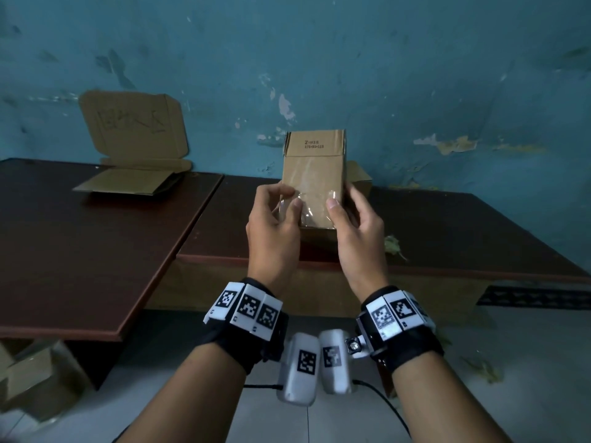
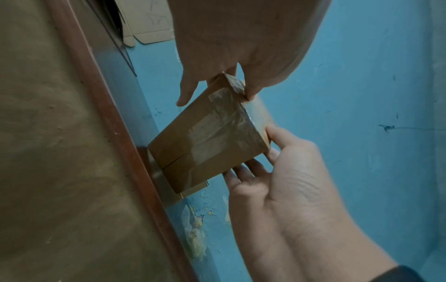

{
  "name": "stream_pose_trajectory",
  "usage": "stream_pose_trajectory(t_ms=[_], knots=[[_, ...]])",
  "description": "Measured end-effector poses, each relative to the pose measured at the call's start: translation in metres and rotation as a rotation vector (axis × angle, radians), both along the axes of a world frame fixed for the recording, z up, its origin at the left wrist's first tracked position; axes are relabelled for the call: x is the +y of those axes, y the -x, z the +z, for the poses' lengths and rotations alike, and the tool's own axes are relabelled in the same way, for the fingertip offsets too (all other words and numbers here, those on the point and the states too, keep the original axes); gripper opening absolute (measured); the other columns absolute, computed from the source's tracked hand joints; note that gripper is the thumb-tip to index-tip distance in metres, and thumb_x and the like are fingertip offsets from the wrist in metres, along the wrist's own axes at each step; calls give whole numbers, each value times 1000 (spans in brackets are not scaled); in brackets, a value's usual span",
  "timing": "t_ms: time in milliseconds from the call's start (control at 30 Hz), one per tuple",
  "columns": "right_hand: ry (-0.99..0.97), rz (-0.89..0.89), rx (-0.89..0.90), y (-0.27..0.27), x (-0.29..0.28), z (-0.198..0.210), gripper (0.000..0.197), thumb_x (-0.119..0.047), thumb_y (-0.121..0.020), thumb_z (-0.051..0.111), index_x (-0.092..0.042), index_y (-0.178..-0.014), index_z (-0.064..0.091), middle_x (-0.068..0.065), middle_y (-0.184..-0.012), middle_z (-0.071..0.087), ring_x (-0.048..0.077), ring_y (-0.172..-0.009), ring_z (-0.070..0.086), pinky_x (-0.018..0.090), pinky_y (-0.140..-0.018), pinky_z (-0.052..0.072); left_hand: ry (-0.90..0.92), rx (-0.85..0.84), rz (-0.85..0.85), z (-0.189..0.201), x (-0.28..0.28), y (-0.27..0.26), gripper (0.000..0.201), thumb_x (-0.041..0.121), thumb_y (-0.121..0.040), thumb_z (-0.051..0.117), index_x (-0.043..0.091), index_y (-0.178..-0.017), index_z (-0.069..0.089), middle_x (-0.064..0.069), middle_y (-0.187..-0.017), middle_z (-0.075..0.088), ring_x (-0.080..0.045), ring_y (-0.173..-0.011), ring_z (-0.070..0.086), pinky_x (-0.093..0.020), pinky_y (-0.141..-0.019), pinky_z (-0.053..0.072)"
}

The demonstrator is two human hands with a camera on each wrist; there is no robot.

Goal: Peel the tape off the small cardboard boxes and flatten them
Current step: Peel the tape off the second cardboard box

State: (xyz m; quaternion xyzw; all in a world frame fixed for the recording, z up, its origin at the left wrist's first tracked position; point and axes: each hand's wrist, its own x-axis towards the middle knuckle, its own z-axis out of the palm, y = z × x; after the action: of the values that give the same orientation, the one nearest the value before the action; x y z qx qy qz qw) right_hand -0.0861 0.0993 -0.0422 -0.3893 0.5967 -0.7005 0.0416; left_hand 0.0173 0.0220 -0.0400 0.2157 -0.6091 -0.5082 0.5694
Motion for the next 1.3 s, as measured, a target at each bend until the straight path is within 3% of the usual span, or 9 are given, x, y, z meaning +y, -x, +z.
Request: stream_pose_trajectory(t_ms=[167, 300, 433, 567, 933, 1067, 1167, 1233, 1300], knots=[[-8, 19, -6, 3, 2, -3, 60, -41, -100, 66, -22, -155, 54, -8, -146, 65, 7, -135, 61, 44, -114, 51, 28, -50, 32, -1, -4, -1, 8, 14, -102, 73, 21, -103, 69, 13, -109, 73, -3, -108, 71, -28, -99, 58], [-28, -2, 42, 3, 3, -5, 62, -43, -100, 66, -22, -156, 52, -8, -150, 62, 7, -138, 58, 43, -115, 51, 14, -70, 32, -1, -8, -2, 8, 13, -104, 69, 17, -97, 69, 12, -119, 71, 15, -98, 67, -11, -86, 54], [-55, -38, 80, 4, 3, -7, 63, -50, -103, 62, -25, -159, 48, -7, -153, 60, 7, -140, 56, 43, -115, 51, -11, -42, -75, 1, -9, -1, 16, 8, -106, 64, 12, -91, 66, 11, -118, 73, 4, -99, 71, -27, -90, 61], [-81, -57, 118, 4, 3, -6, 64, -53, -105, 59, -25, -160, 46, -6, -155, 58, 7, -140, 56, 42, -114, 51, -17, 6, -102, 2, -7, -2, 8, 3, -106, 63, -4, -103, 63, 1, -115, 73, 6, -90, 71, -19, -80, 58], [-109, -106, 175, 0, 6, -1, 57, -45, -108, 58, -22, -159, 47, -7, -156, 55, 0, -138, 50, 11, -106, 44, -49, 34, -145, 5, -6, -8, 9, -6, -98, 69, 1, -99, 65, -1, -120, 71, 2, -98, 74, -22, -84, 61], [-60, -130, 183, 1, 3, -5, 59, -46, -107, 60, -26, -160, 44, -5, -160, 52, 8, -145, 50, 39, -117, 48, -43, 44, -209, 6, -6, -9, 5, -7, -100, 65, -3, -99, 63, -12, -131, 68, 3, -99, 73, -20, -83, 60], [40, -139, 186, 1, 4, -4, 58, -38, -104, 66, -42, -157, 42, -3, -162, 41, 17, -147, 50, 45, -116, 50, -24, 43, -248, 7, -7, -10, 3, -3, -101, 67, -3, -98, 65, -17, -130, 70, -4, -108, 72, -25, -90, 59], [25, -167, 236, 0, 7, -1, 45, -30, -106, 66, -41, -148, 54, 2, -161, 37, 17, -150, 44, 34, -118, 46, -19, 40, -267, 6, -8, -11, 5, -1, -101, 68, 0, -96, 66, -17, -126, 72, -12, -113, 71, -30, -95, 58], [-59, -197, 312, 0, 10, 2, 28, -24, -108, 61, -34, -133, 71, 5, -164, 34, 13, -153, 35, 8, -114, 36, -35, 45, -305, 6, -8, -12, 4, 0, -101, 68, 1, -98, 67, -14, -119, 74, -17, -110, 71, -33, -96, 58]])
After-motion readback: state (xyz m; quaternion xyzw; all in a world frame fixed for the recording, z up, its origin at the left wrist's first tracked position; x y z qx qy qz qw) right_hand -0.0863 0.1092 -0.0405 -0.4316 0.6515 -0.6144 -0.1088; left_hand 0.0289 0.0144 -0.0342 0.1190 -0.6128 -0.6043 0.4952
